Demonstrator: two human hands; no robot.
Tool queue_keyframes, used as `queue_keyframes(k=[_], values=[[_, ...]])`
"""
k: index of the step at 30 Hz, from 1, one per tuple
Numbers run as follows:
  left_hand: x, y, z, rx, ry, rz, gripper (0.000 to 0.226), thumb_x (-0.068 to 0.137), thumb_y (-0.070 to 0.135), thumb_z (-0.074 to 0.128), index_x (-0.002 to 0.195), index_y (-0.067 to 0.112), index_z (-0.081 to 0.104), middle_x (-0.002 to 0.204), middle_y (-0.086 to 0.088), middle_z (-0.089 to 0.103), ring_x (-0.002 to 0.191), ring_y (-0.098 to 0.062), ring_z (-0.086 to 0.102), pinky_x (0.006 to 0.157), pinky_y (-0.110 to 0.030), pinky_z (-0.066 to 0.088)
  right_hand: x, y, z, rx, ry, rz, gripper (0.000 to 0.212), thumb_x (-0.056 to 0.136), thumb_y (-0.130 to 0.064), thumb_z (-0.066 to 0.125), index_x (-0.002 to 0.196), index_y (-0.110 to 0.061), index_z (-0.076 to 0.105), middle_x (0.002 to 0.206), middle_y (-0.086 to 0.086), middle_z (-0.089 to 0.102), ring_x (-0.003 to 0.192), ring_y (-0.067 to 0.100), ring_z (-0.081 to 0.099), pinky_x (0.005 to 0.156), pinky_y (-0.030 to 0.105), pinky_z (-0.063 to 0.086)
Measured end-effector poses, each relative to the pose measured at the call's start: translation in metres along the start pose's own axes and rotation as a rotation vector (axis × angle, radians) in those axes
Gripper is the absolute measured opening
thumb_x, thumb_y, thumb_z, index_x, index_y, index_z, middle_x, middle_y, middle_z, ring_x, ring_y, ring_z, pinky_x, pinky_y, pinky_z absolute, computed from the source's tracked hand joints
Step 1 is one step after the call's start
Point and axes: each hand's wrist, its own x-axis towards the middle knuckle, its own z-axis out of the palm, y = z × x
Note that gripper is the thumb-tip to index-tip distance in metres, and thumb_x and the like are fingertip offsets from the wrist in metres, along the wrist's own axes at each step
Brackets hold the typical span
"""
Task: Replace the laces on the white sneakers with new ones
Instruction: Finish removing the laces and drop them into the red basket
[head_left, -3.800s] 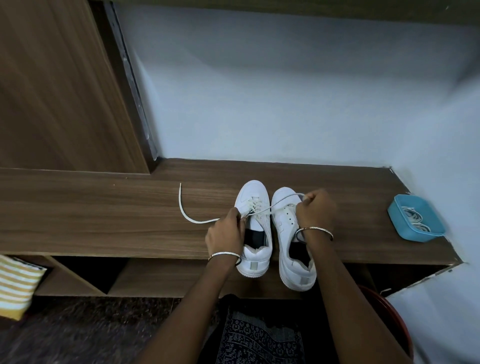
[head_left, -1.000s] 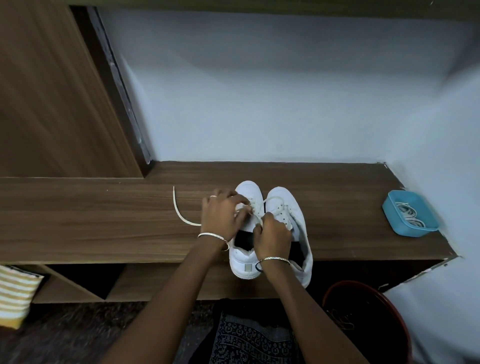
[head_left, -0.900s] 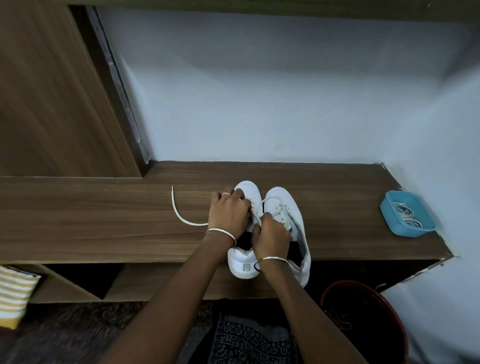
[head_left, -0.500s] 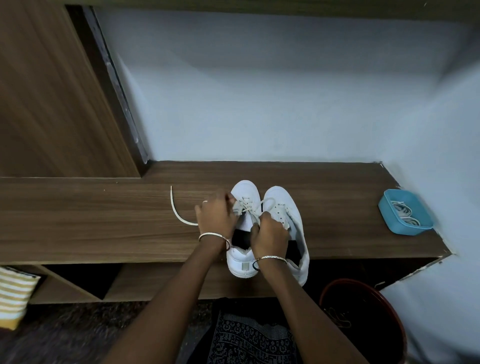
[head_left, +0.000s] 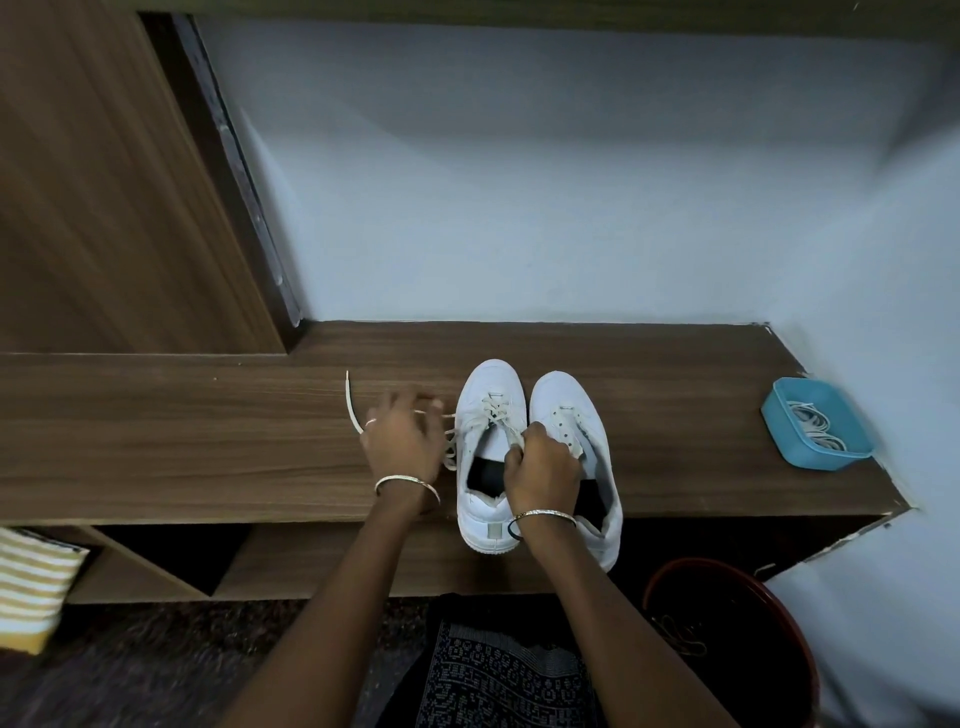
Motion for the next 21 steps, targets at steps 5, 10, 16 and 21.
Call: queue_keyframes(k=[5,10,16,21], values=[[-0.005,0.035,0.017,0.4,-0.231,0.572,0.018,0.078,0.036,0.063,0.093,0.031,0.072,0.099,0.006,0.069,0.089,-0.024,0.063,0.079,-0.038,0.038,0.0,0.001,0.001,0.048,-0.004,0.001,0.016,0.097,-0.017,0.048,0.104,-0.005,0.058,0.098,0.015,0.07,0.095,0.036,0.065,0.069,0.035,0.04],[-0.003,0.041,0.024,0.611,-0.165,0.591,0.015,0.063,0.019,0.078,0.06,0.023,0.064,0.063,0.002,0.062,0.054,-0.025,0.061,0.068,-0.035,0.043,0.001,0.001,0.0,0.041,-0.014,-0.005,0.018,0.099,-0.019,0.046,0.104,-0.006,0.057,0.1,0.013,0.069,0.097,0.033,0.064,0.07,0.034,0.038],[-0.004,0.038,0.015,0.304,-0.195,0.199,0.007,0.091,0.028,0.06,0.093,0.023,0.065,0.084,-0.003,0.073,0.082,-0.033,0.067,0.075,-0.037,0.034,0.0,0.0,0.0,0.058,0.007,-0.001,0.017,0.098,-0.018,0.049,0.104,-0.006,0.059,0.099,0.014,0.07,0.096,0.034,0.064,0.074,0.035,0.045],[0.009,0.014,-0.003,-0.541,0.097,-0.458,0.011,0.096,0.013,0.046,0.087,0.017,0.052,0.08,-0.009,0.072,0.072,-0.024,0.07,0.064,-0.03,0.046,0.0,0.002,0.002,0.046,0.013,0.004,0.017,0.098,-0.019,0.048,0.106,-0.008,0.059,0.098,0.012,0.07,0.094,0.031,0.066,0.071,0.033,0.045]])
